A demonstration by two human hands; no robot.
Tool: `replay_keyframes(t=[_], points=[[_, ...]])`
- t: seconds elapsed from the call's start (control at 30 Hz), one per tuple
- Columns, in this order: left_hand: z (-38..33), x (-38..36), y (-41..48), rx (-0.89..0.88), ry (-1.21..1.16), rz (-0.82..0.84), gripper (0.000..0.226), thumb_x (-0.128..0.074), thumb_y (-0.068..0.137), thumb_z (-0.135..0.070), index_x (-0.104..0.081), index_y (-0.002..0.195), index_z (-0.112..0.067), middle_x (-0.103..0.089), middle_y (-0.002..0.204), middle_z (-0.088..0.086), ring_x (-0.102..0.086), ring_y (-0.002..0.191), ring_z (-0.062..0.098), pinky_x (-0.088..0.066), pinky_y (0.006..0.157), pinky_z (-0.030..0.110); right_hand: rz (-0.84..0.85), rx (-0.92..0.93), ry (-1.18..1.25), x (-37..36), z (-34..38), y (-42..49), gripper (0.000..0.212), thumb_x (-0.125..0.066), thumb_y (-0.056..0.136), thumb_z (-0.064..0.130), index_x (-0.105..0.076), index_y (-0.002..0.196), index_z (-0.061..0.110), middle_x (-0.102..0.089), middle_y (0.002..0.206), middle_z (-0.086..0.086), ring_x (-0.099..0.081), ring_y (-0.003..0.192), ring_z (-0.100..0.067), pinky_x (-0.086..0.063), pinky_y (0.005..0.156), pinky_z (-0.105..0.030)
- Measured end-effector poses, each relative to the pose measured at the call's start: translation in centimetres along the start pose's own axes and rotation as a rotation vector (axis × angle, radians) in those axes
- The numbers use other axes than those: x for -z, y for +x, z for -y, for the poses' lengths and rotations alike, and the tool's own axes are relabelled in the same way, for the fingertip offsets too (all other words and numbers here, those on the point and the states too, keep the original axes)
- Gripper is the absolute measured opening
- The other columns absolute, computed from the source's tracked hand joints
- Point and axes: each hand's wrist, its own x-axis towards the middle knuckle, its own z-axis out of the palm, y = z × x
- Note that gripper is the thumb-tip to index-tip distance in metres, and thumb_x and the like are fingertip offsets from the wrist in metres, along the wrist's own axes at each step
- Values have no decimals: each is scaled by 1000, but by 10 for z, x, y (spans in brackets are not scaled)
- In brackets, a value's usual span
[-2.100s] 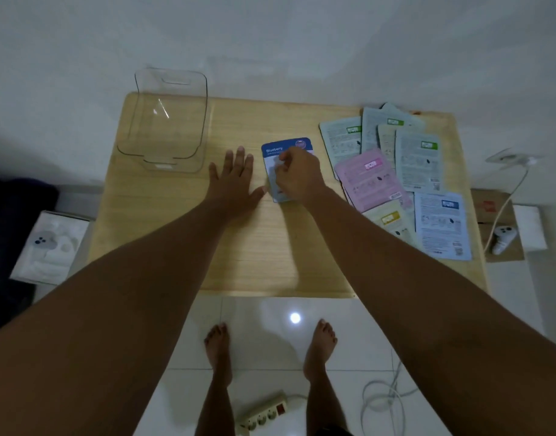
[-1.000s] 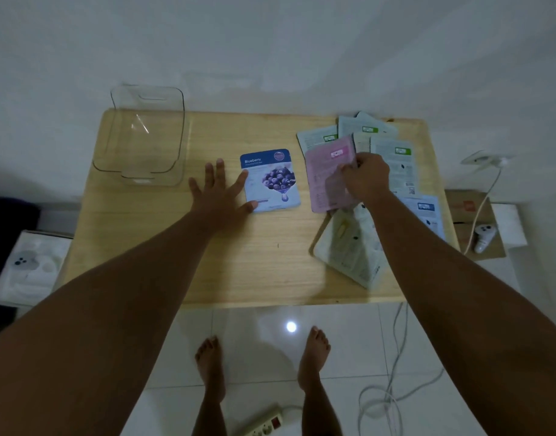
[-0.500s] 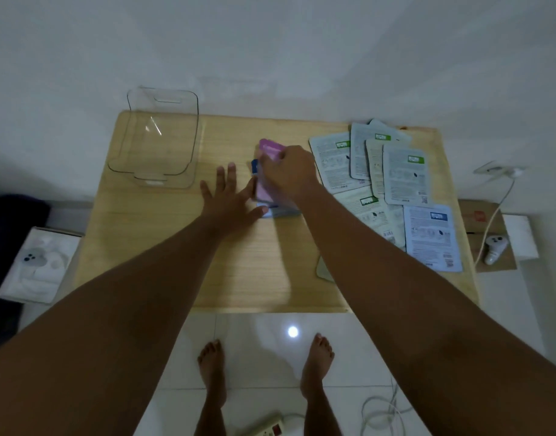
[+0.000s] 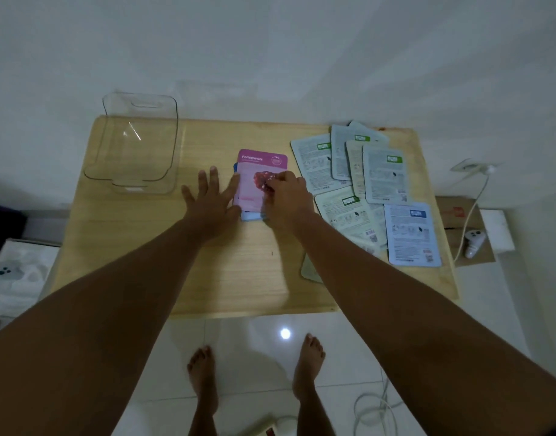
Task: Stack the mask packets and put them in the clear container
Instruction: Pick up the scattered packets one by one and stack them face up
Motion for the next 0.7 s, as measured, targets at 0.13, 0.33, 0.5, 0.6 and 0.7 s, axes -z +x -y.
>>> replay_keyframes(t=[0.13,0.33,0.5,0.6,0.7], points=[[-1,-6,3,16,87,-21,82,-36,91,-66,3,156,-34,15,163,19,17,149,42,2,112,72,-108,19,95,10,-18,1,34,-51,88,35,-67,117,26,-62,115,-6,-58,105,-24,-54,90,-45],[-5,-8,3,41,77,-23,83,-39,90,-66,-2,156,-32,16,163,21,17,150,41,3,110,74,-216,-193,-85,32,-54,14,52,-58,86,50,-52,128,20,-50,135,-6,-42,127,-26,-39,102,-49],[-5,-9,2,47,65,-13,84,-38,90,-67,-2,156,-32,16,163,21,17,150,40,3,109,74,-132,-166,-216,33,-63,27,64,-55,87,64,-59,124,11,-58,126,-11,-50,122,-30,-40,102,-51],[-5,-10,3,47,57,-18,83,-39,89,-68,-3,156,-33,15,163,20,16,150,39,3,109,74,-165,-143,-258,28,-62,27,51,-48,93,55,-64,112,10,-63,110,-9,-58,108,-29,-43,97,-47],[-6,-8,2,49,45,-11,83,-40,89,-67,-3,156,-33,15,163,20,17,150,39,3,110,73,-223,-133,-255,23,-58,23,41,-41,96,45,-65,92,11,-63,86,-6,-64,89,-27,-46,93,-45]])
